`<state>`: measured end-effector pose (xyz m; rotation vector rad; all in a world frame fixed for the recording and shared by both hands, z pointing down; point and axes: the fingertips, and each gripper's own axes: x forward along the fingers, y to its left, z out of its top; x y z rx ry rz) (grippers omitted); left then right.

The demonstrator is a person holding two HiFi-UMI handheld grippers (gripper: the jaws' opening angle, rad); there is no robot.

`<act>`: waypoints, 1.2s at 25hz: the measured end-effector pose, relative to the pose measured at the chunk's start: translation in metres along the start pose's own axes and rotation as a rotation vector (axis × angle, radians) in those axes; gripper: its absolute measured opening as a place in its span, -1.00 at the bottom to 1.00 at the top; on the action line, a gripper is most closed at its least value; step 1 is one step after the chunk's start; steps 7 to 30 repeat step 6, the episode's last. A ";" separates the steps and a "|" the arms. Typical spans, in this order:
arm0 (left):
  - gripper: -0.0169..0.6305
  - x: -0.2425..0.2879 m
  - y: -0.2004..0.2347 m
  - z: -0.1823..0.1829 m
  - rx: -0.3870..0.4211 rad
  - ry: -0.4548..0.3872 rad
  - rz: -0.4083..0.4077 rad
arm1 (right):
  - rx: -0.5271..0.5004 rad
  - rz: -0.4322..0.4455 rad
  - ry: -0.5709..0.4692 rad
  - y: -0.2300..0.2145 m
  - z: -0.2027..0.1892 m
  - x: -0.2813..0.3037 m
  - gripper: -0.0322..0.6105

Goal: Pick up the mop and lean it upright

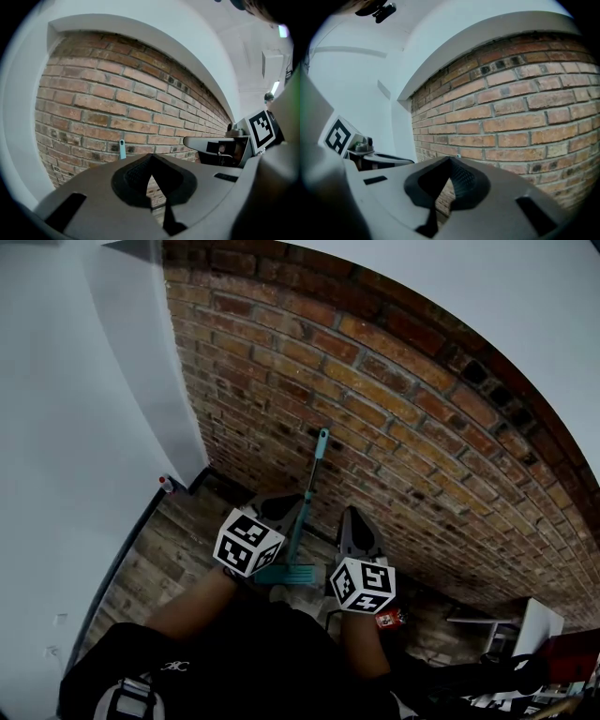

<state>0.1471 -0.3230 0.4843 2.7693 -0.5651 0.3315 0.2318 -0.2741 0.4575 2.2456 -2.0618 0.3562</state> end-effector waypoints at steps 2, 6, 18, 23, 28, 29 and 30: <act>-0.98 0.001 -0.001 -0.001 0.000 0.003 0.001 | -0.001 0.003 0.005 0.000 -0.002 0.001 -0.86; -0.98 0.005 -0.002 -0.001 0.002 0.006 -0.002 | 0.001 0.002 0.016 -0.004 -0.005 0.001 -0.86; -0.98 0.005 -0.002 -0.001 0.002 0.006 -0.002 | 0.001 0.002 0.016 -0.004 -0.005 0.001 -0.86; -0.98 0.005 -0.002 -0.001 0.002 0.006 -0.002 | 0.001 0.002 0.016 -0.004 -0.005 0.001 -0.86; -0.98 0.005 -0.002 -0.001 0.002 0.006 -0.002 | 0.001 0.002 0.016 -0.004 -0.005 0.001 -0.86; -0.98 0.005 -0.002 -0.001 0.002 0.006 -0.002 | 0.001 0.002 0.016 -0.004 -0.005 0.001 -0.86; -0.98 0.005 -0.002 -0.001 0.002 0.006 -0.002 | 0.001 0.002 0.016 -0.004 -0.005 0.001 -0.86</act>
